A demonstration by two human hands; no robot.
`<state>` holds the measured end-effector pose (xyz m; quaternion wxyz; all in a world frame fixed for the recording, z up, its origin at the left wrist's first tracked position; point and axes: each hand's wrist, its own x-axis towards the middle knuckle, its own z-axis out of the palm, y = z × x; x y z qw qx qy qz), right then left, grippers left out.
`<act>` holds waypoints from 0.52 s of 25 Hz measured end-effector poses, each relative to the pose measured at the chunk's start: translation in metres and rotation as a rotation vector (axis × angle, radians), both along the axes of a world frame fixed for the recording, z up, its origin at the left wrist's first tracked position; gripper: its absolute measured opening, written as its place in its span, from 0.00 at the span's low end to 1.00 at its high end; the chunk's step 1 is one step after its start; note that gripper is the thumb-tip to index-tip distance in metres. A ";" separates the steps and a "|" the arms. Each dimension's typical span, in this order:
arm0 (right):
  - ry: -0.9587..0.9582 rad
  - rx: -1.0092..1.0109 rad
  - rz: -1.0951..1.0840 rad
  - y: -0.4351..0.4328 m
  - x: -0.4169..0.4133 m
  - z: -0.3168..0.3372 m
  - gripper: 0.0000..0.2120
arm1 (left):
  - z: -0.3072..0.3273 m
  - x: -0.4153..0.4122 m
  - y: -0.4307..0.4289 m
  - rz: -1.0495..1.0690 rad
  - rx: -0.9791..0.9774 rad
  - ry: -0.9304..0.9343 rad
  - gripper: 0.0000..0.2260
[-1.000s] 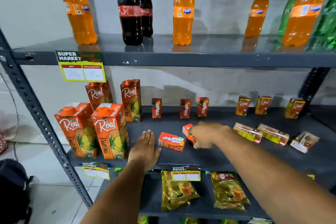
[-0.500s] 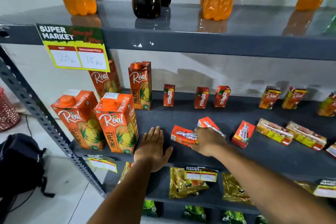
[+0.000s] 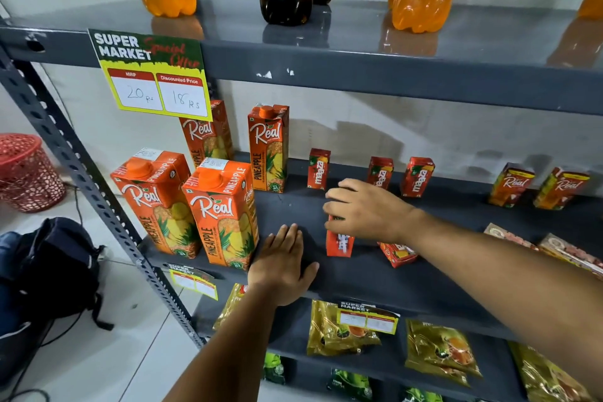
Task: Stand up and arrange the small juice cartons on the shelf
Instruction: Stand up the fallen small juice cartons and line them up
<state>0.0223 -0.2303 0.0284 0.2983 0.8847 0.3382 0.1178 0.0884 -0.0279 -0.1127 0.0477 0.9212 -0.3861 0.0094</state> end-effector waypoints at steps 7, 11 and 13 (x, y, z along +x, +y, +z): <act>0.066 0.105 0.036 -0.008 0.001 0.011 0.20 | 0.002 -0.002 0.000 0.015 0.013 -0.004 0.39; 0.125 0.084 -0.005 -0.007 0.004 0.018 0.22 | 0.002 -0.003 -0.001 0.022 0.017 -0.011 0.38; 0.155 0.083 -0.072 -0.004 0.005 0.021 0.22 | 0.002 -0.003 -0.001 0.025 0.025 -0.012 0.38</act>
